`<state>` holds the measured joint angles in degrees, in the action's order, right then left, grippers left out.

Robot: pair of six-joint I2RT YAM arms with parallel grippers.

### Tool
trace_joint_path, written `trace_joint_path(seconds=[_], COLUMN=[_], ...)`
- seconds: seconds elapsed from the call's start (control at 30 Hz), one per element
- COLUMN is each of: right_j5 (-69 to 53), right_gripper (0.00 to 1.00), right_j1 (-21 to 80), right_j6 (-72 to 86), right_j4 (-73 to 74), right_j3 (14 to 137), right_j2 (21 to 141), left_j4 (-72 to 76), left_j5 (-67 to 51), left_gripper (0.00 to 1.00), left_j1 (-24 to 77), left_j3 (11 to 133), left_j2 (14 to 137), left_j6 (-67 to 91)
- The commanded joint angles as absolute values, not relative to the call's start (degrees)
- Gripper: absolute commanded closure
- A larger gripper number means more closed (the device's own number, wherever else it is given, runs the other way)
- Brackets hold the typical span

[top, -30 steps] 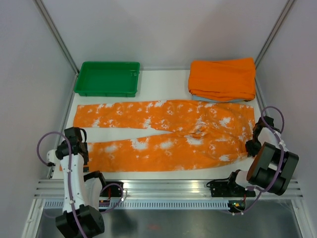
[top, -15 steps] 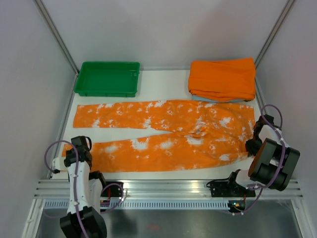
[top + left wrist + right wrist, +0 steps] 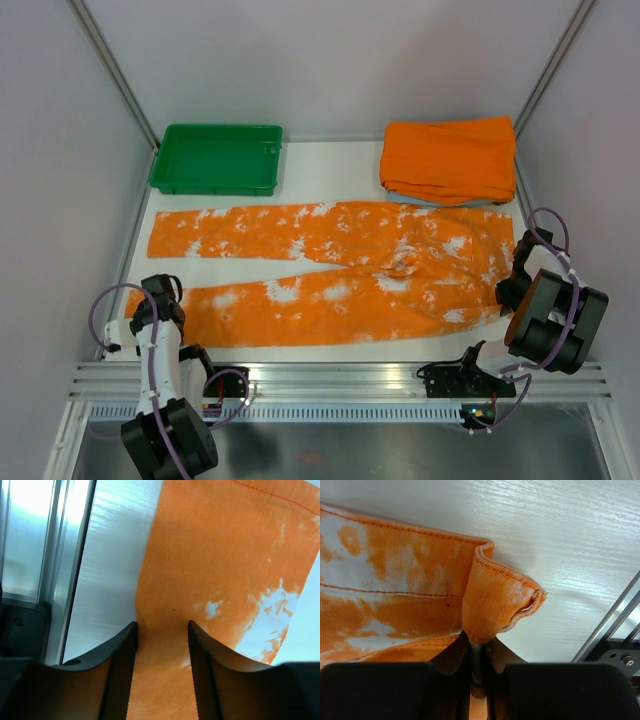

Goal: Fold and stack the trousers
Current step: Fold the trousers

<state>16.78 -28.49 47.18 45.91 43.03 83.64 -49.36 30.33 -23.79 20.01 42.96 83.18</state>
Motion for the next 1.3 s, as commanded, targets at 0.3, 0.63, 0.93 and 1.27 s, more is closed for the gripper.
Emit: trace_joint_path(seconds=[0.3,0.63,0.93,1.27], right_j5=[10.7,17.7,11.6,5.5], right_gripper=[1.0,1.0,1.0,1.0], right_j1=[-27.9,-26.3,-26.3,-26.0], right_j6=[48.7,42.8,37.6,31.2], right_j4=[39.7,41.7,38.8,32.1], right_j3=[42.6,55.2,67.1,74.9], right_j2=[84.8,78.6,77.8,85.1], left_j4=[-45.5,-40.0,-34.8,-30.6], left_j5=[29.3,31.1,28.2,28.6], left_gripper=[0.98,0.98,0.98,0.98], left_j1=[-25.3,-25.2,-22.7,-21.5], left_j3=[20.2,42.6,55.9,67.1], left_j2=[42.7,48.0,60.6,72.2], left_j6=[77.9,57.9,51.1,46.5])
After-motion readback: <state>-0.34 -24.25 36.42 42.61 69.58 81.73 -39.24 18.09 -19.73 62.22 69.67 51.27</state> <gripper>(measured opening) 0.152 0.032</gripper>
